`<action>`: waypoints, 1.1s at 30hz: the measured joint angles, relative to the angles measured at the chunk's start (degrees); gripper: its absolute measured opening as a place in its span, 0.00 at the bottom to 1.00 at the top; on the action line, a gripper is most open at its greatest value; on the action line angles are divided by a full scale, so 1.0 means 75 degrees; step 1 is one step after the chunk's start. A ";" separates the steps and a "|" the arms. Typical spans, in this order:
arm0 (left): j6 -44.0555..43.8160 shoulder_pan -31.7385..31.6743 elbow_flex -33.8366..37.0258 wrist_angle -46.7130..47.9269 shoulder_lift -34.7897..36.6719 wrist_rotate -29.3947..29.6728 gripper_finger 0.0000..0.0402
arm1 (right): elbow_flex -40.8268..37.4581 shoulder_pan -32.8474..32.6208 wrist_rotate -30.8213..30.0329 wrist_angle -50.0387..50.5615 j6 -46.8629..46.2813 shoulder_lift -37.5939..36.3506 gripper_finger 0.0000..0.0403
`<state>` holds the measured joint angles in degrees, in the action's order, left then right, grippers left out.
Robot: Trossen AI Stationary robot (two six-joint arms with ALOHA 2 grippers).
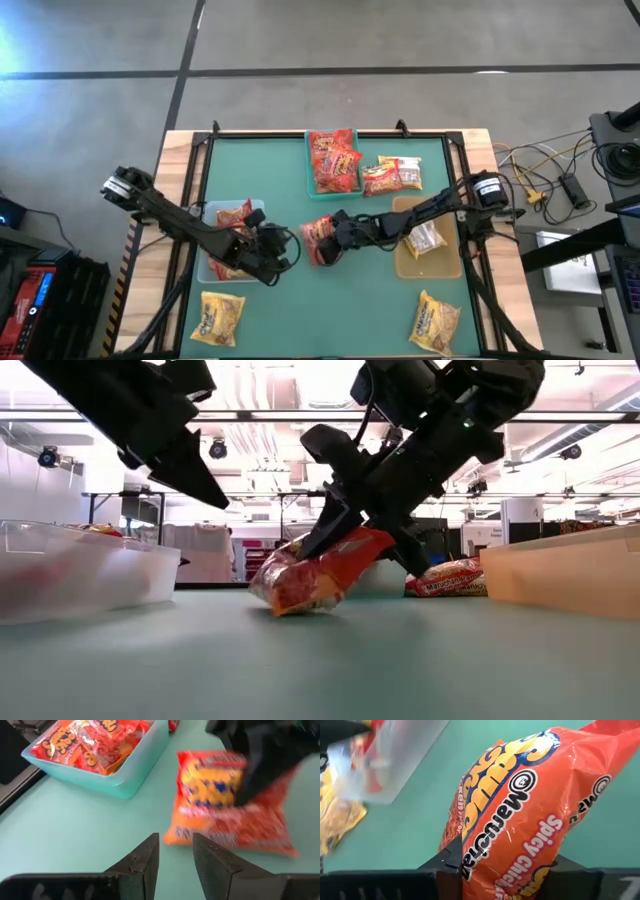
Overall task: Sort Maruchan noodles
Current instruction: Put the orange noodle pack into the blue bin
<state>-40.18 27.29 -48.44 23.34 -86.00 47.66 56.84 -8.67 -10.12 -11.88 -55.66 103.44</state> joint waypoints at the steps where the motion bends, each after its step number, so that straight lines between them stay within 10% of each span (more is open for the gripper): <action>1: -0.0002 0.0000 0.0009 0.0076 0.0021 0.0000 0.25 | 0.0000 0.0094 -0.0003 0.0095 0.0097 -0.0103 0.26; 10: 0.0017 0.0006 0.0034 0.0225 -0.0128 -0.0027 0.25 | -0.0009 0.0954 -0.0231 0.0387 0.1776 -0.1459 0.26; 18: -0.0088 0.0006 0.0034 0.0220 -0.0131 -0.0027 0.25 | 0.0000 0.1893 -0.2196 0.0635 0.2438 -0.1866 0.26; 33: -0.0087 0.0006 0.0034 0.0223 -0.0131 -0.0011 0.25 | 0.0000 0.2646 -0.2113 0.0289 0.2107 -0.1308 0.37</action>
<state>-40.84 27.33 -48.18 25.02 -86.98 47.58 56.84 11.17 -25.96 -9.72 -39.86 93.63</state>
